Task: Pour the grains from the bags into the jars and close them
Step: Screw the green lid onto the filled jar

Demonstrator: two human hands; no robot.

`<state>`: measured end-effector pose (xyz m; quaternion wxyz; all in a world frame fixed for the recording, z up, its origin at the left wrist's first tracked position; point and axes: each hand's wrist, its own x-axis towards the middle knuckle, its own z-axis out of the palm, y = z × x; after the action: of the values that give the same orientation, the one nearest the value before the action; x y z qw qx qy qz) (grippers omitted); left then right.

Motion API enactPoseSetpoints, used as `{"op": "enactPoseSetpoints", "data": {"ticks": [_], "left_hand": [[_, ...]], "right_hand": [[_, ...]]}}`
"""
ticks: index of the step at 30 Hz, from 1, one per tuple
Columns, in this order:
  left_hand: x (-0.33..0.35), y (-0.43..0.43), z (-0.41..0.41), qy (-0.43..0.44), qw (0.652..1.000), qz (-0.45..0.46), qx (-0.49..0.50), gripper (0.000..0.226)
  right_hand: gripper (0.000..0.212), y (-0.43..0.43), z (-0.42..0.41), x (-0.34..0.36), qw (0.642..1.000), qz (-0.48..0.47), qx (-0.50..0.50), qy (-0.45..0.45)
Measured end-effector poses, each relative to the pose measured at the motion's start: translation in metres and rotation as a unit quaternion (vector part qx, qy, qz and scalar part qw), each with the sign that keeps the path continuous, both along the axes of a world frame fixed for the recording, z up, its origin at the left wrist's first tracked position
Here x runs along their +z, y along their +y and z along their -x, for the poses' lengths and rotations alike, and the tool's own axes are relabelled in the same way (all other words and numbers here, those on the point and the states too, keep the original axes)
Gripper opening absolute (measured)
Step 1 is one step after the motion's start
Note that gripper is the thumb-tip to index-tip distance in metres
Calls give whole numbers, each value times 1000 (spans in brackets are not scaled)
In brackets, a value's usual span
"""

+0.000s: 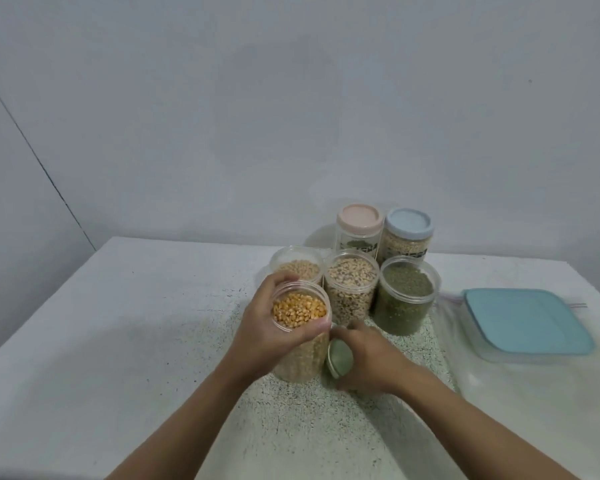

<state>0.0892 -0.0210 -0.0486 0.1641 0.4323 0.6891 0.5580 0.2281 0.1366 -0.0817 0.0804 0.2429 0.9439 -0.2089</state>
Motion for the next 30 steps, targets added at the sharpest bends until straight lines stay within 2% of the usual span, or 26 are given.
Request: {"op": "enactPoseSetpoints", "data": {"ticks": [4, 7, 11, 13, 16, 19, 23, 27, 30], "left_hand": [[-14, -1, 4, -66, 997, -31, -29, 86], [-22, 1, 5, -92, 993, -57, -37, 92], [-26, 4, 4, -110, 989, -90, -29, 93], [-28, 6, 4, -117, 986, -111, -31, 92], [-33, 8, 3, -135, 982, -128, -29, 91], [-37, 9, 6, -153, 980, -124, -26, 94], [-39, 11, 9, -143, 982, -121, -18, 88], [-39, 12, 9, -150, 981, -125, -14, 86], [-42, 11, 12, -153, 980, -125, -18, 92]], "right_hand": [[67, 2, -9, 43, 987, 124, -45, 89], [49, -5, -19, 75, 940, 238, -88, 228], [48, -29, -22, 98, 869, 206, -128, 431], [50, -38, -14, 102, 842, 214, -130, 478], [53, -42, 0, 97, 855, 152, -115, 482], [49, -44, 13, 84, 894, 70, -69, 437], [46, -44, 22, 70, 922, 27, -6, 387], [43, -43, 29, 80, 950, 36, 58, 305], [38, -40, 32, 90, 962, 51, 67, 259]]}}
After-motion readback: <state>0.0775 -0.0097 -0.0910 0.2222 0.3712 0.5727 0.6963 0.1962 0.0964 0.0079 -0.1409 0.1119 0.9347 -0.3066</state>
